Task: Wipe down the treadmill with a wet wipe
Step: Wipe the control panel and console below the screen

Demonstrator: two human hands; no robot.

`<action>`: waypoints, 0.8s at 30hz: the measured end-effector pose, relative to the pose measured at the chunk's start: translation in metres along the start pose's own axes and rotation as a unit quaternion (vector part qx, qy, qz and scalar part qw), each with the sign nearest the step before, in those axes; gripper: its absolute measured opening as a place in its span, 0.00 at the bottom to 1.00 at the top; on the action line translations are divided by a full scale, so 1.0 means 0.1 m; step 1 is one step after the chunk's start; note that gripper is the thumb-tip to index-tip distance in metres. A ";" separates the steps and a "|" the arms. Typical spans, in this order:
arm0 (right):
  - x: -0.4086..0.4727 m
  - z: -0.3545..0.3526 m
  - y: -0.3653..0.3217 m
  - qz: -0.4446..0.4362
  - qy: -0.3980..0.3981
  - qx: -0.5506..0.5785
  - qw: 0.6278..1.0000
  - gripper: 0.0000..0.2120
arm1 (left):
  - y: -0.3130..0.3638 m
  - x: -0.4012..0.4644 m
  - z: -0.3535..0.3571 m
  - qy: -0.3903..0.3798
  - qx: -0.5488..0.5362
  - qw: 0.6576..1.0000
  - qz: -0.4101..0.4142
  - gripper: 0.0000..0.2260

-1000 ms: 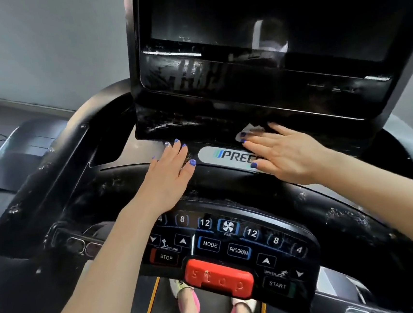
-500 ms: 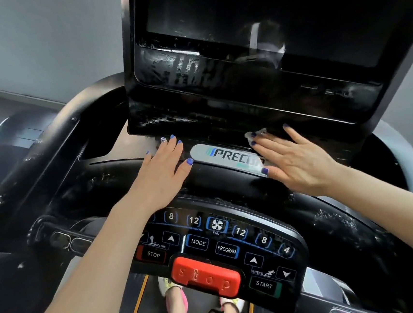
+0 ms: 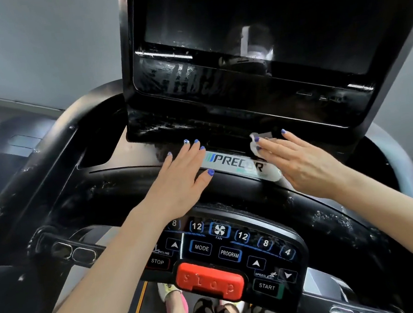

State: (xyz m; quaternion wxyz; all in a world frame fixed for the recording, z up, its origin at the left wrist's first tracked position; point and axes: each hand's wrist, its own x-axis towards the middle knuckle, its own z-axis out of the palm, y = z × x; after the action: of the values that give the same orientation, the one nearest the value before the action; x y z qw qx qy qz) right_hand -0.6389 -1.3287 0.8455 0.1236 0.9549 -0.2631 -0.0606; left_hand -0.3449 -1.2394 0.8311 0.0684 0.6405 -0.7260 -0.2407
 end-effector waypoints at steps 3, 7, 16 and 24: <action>-0.02 0.10 0.03 -0.010 -0.034 0.005 0.999 0.36 | 0.02 0.04 0.05 -0.007 0.015 1.000 0.005 0.32; -0.21 0.13 0.11 0.038 -0.074 -0.005 0.997 0.34 | -0.01 0.04 0.09 -0.001 0.006 1.000 0.012 0.33; 0.00 0.05 0.01 0.078 -0.102 0.035 0.991 0.29 | 0.00 0.04 0.11 0.005 0.036 0.999 0.007 0.34; -0.29 0.06 -0.06 0.161 -0.125 0.094 0.974 0.38 | -0.02 0.05 0.13 0.006 0.047 0.999 0.008 0.34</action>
State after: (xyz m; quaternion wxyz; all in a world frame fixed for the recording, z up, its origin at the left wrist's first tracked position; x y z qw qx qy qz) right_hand -0.6619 -1.3094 0.8395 0.0077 0.8920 -0.4317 -0.1338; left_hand -0.3494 -1.2413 0.8175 0.0450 0.6386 -0.7412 -0.2020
